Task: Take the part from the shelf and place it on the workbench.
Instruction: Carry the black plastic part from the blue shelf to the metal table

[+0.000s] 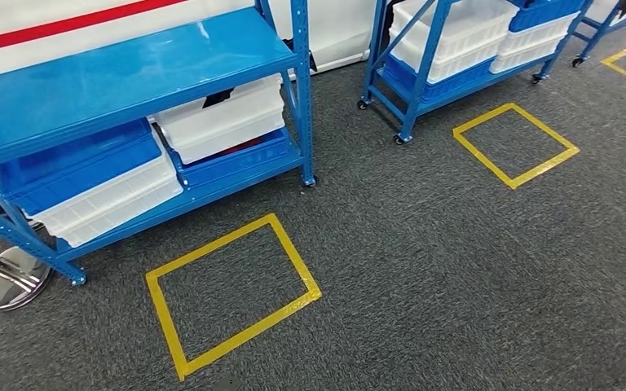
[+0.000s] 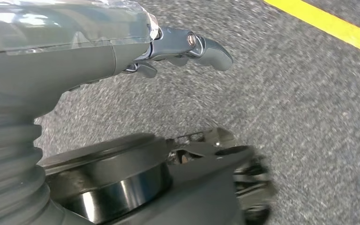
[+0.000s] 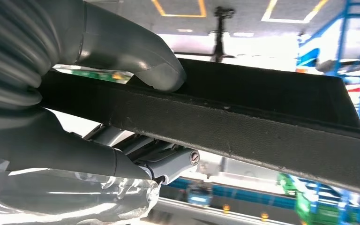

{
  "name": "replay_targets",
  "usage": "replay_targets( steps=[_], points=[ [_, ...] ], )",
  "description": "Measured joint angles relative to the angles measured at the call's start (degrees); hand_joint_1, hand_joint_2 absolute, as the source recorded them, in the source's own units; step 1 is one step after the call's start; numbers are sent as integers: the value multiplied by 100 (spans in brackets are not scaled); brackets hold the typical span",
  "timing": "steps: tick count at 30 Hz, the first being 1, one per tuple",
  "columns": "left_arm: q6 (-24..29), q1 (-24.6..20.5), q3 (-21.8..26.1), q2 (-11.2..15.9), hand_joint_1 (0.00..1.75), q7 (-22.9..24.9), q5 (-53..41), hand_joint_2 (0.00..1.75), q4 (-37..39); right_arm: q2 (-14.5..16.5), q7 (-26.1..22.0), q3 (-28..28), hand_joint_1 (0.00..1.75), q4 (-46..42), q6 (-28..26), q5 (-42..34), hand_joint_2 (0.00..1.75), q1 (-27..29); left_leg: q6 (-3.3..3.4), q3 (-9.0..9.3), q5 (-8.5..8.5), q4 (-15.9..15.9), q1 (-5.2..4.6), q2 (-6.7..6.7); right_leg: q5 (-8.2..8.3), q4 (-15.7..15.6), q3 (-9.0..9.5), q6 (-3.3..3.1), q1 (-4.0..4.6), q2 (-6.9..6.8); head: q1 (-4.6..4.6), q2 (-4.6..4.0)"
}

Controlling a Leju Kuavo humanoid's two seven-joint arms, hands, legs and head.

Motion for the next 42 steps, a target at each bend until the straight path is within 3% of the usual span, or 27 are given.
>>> replay_targets(
  steps=[1, 3, 5, 6, 8, 10, 12, 13, 15, 17, 18, 20, 21, 23, 25, 27, 28, 29, 30, 32, 34, 35, 36, 37, 39, 41, 42],
  points=[
    [-3, -1, -2, 5, 0, 5, -1, 175, 1, -2, 5, -16, 175, -2, 0, -2, 175, 0, 42, 154, 167, -356, 4, -125, 9, 3, -7, 15, 1, 70, 0, 0],
    [6, -11, -5, 15, 0, 19, 4, 175, 2, 0, 34, -44, 175, -9, 7, 15, 175, 6, 90, 320, 259, -721, 2, -292, 46, -1, -44, 71, -30, 199, -1, 0],
    [42, -36, -7, 15, 0, 30, 15, 175, 2, 2, 71, -63, 175, -2, 21, 92, 175, 14, 100, 374, 268, -834, 1, -188, 100, -35, -84, 159, -63, 343, 0, 0],
    [64, -54, -7, 16, 0, 38, 16, 175, 2, 3, 86, -74, 175, 9, 27, 146, 175, 16, 115, 401, 303, -910, 4, -113, 103, -33, -107, 192, -62, 304, 1, 0],
    [97, -88, -9, 15, 0, 66, 8, 175, 3, 18, 110, -89, 175, 38, 21, 243, 175, 6, 159, 453, 393, -1064, 7, 40, -68, 223, -246, 240, -42, -9, 0, 0],
    [112, -100, -14, 15, 0, 114, -1, 175, 4, 46, 124, -96, 175, 64, 0, 302, 175, 45, 184, 461, 418, -1103, -19, 184, -407, 882, -544, 285, -51, -344, -1, 0],
    [116, -96, -18, 15, 0, 158, -1, 175, 4, 75, 123, -96, 175, 94, -13, 337, 175, 155, 175, 456, 405, -1089, -25, 333, -543, 1355, -738, 341, -92, -431, 0, 0],
    [118, -95, -20, 15, 0, 173, 0, 175, 4, 90, 125, -96, 175, 109, -15, 351, 175, 203, 162, 454, 391, -1071, -24, 406, -465, 1298, -686, 367, -116, -460, 0, 0],
    [122, -98, -24, 17, 0, 183, 2, 175, 4, 116, 132, -96, 175, 130, -18, 371, 175, 247, 112, 450, 332, -1004, -25, 538, -178, 646, -303, 407, -141, -617, 0, 0],
    [128, -100, -26, 24, 0, 182, 8, 175, 5, 161, 155, -96, 175, 144, -24, 402, 175, 247, 40, 433, 257, -925, -51, 652, -45, 103, -5, 347, -97, -776, 1, 0],
    [131, -98, -27, 27, 0, 182, 13, 175, 5, 188, 169, -97, 175, 157, -30, 426, 175, 252, 6, 434, 228, -900, -65, 709, -59, 16, 29, 290, -66, -793, 0, 0],
    [139, -94, -36, 28, 0, 184, 13, 175, 6, 256, 186, -97, 175, 212, -49, 489, 175, 261, -52, 451, 194, -898, -68, 820, -60, 26, 1, 172, -45, -660, 1, 0],
    [145, -96, -45, 29, 0, 185, 12, 175, 6, 289, 189, -98, 175, 245, -61, 523, 175, 262, -86, 454, 159, -871, -56, 811, -55, 17, -7, 136, -51, -599, 0, 0],
    [155, -93, -68, 30, 0, 184, 8, 175, 6, 374, 192, -98, 175, 310, -95, 579, 175, 253, -132, 318, -64, -558, -26, 580, -39, 1, -9, 61, -68, -494, 1, 1],
    [160, -63, -91, 31, 0, 185, 9, 175, 6, 488, 184, -98, 175, 358, -122, 611, 175, 251, -137, -21, -424, 174, -5, 282, -30, -3, -13, 11, -57, -380, -2, 1],
    [160, -36, -107, 31, 0, 184, 10, 175, 6, 583, 164, -98, 175, 414, -127, 630, 175, 255, -126, -347, -594, 789, -2, 190, -25, -2, -18, -7, -36, -246, -1, 0],
    [160, -31, -110, 31, 0, 181, 10, 175, 6, 609, 152, -98, 175, 446, -127, 636, 175, 256, -112, -408, -537, 849, -2, 179, -24, -1, -19, -8, -26, -178, -1, 0],
    [160, -31, -112, 32, 0, 176, 10, 175, 6, 627, 142, -98, 175, 477, -128, 639, 175, 256, -87, -361, -370, 674, -2, 166, -23, 1, -17, -8, -15, -107, -1, 0],
    [160, -31, -114, 33, 0, 170, 9, 175, 6, 634, 130, -98, 175, 504, -132, 640, 175, 256, -53, -230, -139, 326, -2, 127, -21, 4, -13, -5, -5, -35, -1, 0],
    [159, -32, -115, 45, 0, 158, 9, 175, 6, 636, 91, -98, 175, 546, -163, 635, 175, 254, 20, 79, 231, -430, 5, -128, -9, 11, -23, 15, 5, 93, 0, 0],
    [147, -30, -117, 58, 0, 145, 9, 175, 6, 639, 56, -98, 175, 586, -208, 625, 175, 257, 41, 208, 325, -745, -1, -333, 28, 5, -67, 80, -25, 222, -2, 0],
    [139, -28, -120, 61, 0, 138, 8, 175, 6, 634, 41, -98, 175, 604, -222, 620, 175, 265, 43, 222, 333, -772, -12, -342, 56, -12, -89, 126, -45, 290, -2, 0],
    [129, -31, -122, 61, 0, 132, 8, 175, 6, 614, 25, -100, 175, 623, -229, 614, 175, 293, 55, 238, 358, -820, -23, -266, 89, -49, -97, 180, -72, 366, -2, 0],
    [118, -41, -125, 64, 0, 132, 8, 175, 6, 585, 8, -106, 175, 635, -235, 605, 175, 329, 83, 263, 400, -883, -25, -195, 105, -66, -103, 216, -87, 331, -1, 0],
    [87, -64, -126, 69, 0, 186, 11, 175, 6, 509, -3, -124, 175, 650, -246, 586, 175, 381, 147, 313, 492, -1035, -14, -40, -37, 134, -218, 260, -66, 3, 1, 1],
    [53, -58, -131, 72, 0, 343, 11, 175, 6, 493, 19, -135, 175, 652, -268, 586, 175, 429, 177, 324, 525, -1091, -27, 113, -397, 791, -525, 281, -50, -366, 1, 0],
    [45, -47, -137, 72, 0, 436, 9, 175, 6, 509, 42, -135, 175, 652, -281, 601, 175, 475, 179, 319, 525, -1091, -32, 199, -542, 1137, -678, 300, -55, -419, 1, 0]
  ],
)
